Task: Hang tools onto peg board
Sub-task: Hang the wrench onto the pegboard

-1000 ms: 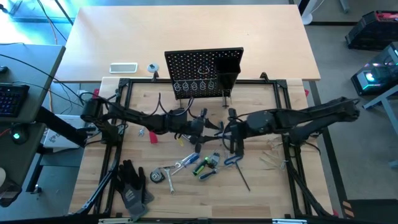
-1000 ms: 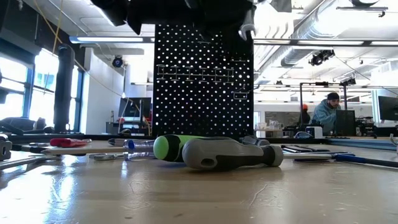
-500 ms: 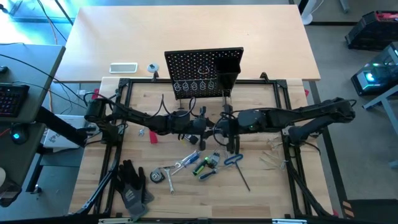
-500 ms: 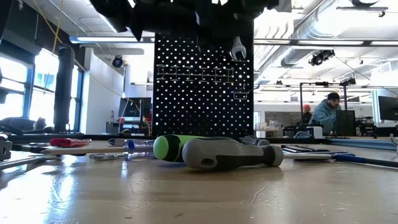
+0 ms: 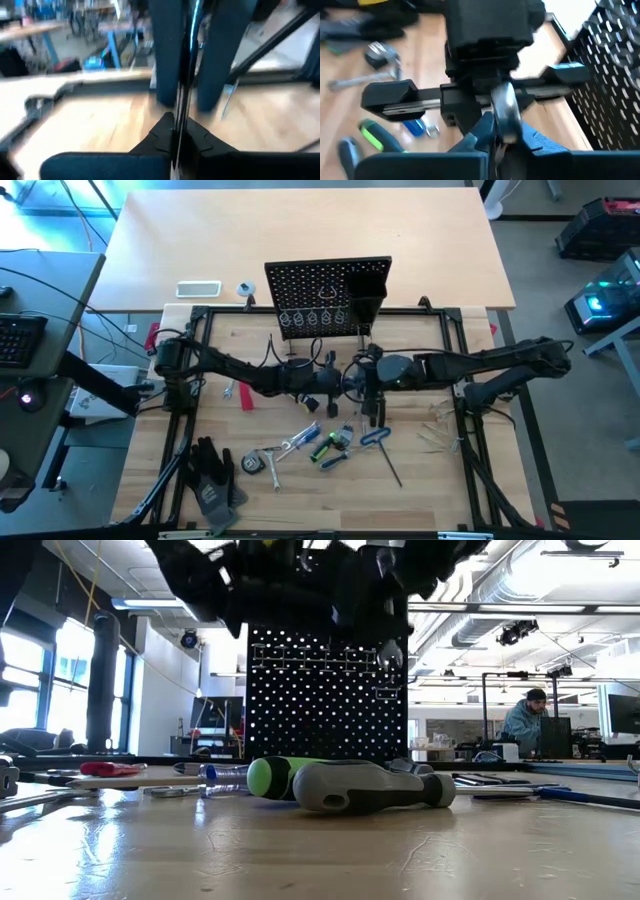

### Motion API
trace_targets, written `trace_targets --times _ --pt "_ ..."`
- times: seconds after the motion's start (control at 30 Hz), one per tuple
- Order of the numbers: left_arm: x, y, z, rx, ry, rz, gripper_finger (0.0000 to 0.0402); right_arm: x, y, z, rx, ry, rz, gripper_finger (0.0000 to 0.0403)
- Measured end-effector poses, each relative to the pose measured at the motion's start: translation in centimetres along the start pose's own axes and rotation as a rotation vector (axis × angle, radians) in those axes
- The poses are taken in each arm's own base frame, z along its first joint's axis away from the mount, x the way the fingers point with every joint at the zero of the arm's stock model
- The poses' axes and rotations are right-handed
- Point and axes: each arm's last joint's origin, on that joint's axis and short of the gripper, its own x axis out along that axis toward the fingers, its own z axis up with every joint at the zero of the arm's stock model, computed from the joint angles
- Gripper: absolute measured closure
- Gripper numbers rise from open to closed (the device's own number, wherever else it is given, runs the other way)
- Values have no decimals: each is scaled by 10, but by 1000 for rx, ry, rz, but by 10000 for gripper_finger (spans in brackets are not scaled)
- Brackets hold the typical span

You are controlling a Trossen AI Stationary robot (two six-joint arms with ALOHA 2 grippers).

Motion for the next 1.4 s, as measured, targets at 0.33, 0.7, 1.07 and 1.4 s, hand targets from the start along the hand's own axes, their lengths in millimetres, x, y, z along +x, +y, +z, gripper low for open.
trace_targets --times 0.33,0.7,1.07,1.4 --pt "14 28 -45 -125 107 103 400 -2 -4 -12 45 117 -146 279" --pt "39 52 -62 -203 180 89 401 -10 -1 -17 25 130 -358 269" --pt "38 68 -64 -225 200 99 401 -62 -1 -14 41 13 -570 269" --pt "43 69 -56 -220 184 61 401 -81 2 -15 68 -33 -557 269"
